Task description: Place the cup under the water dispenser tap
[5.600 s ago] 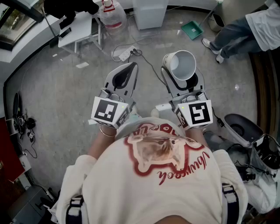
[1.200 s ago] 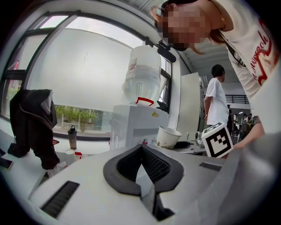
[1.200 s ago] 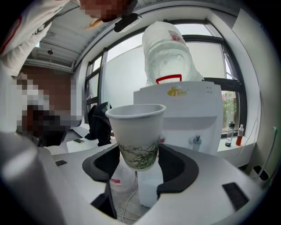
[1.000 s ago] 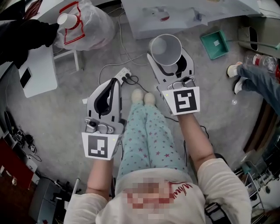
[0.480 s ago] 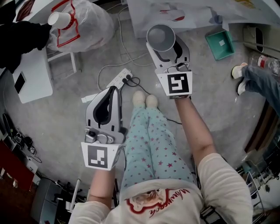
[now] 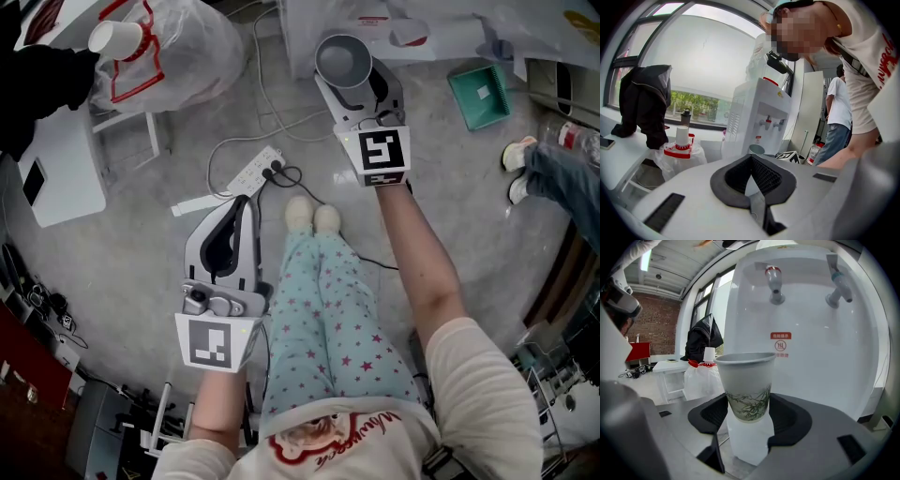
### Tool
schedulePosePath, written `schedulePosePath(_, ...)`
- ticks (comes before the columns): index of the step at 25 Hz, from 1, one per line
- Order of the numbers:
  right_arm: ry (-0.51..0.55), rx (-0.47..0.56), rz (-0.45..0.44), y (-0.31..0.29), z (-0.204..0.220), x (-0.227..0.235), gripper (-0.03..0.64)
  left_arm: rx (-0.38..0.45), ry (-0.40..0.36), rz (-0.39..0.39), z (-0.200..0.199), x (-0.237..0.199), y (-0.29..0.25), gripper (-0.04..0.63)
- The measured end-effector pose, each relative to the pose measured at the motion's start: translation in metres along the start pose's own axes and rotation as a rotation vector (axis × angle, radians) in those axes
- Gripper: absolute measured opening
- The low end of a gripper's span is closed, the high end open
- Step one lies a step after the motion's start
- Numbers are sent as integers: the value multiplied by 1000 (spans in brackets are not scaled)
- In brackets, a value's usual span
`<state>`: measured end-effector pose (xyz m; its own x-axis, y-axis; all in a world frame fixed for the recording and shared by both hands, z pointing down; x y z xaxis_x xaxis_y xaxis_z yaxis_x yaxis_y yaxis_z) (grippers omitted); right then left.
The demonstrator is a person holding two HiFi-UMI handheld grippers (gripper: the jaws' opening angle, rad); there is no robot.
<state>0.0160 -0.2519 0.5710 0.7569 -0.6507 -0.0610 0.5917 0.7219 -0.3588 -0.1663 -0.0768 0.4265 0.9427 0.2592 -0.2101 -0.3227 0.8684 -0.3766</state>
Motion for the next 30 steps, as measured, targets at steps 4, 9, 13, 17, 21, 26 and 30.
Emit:
schedulePosePath(4, 3, -10, -7, -9, 10, 3, 290, -20, 36, -6, 10, -1, -1, 20)
schedulePosePath(9, -12, -22, -4, -17, 21, 5, 291, -10, 24, 3, 15, -3, -3, 20)
schedulePosePath(13, -26, -37, -8, -22, 29, 6, 290, -24, 26, -3, 18, -4, -6, 20)
schedulePosePath(17, -43, -41, -11, -23, 30, 6, 290, -30, 45, -1, 22, -4, -6, 20)
schedulePosePath(21, -36, -53, -5, -24, 30, 6, 291, -30, 33, 5, 22, -3, -8, 20)
schedulePosePath(26, -46, -81, 19, -26, 31, 3, 291, -39, 55, 8, 23, 1, -8, 20)
schedulePosePath(30, -60, -69, 27, -25, 29, 5, 297, -46, 59, 14, 26, 2, -8, 20)
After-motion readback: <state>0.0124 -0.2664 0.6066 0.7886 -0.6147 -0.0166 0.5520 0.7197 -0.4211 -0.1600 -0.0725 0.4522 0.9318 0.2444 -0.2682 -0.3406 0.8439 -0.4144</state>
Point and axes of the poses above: the fingertips, and each gripper's own axes: y backward along the fingers, x to its right, z out of its underside, the point moved 8 cm from there along y, backward along the fingers, and after that the axes turned 3 degrees about -z, right-handed, at the moved point
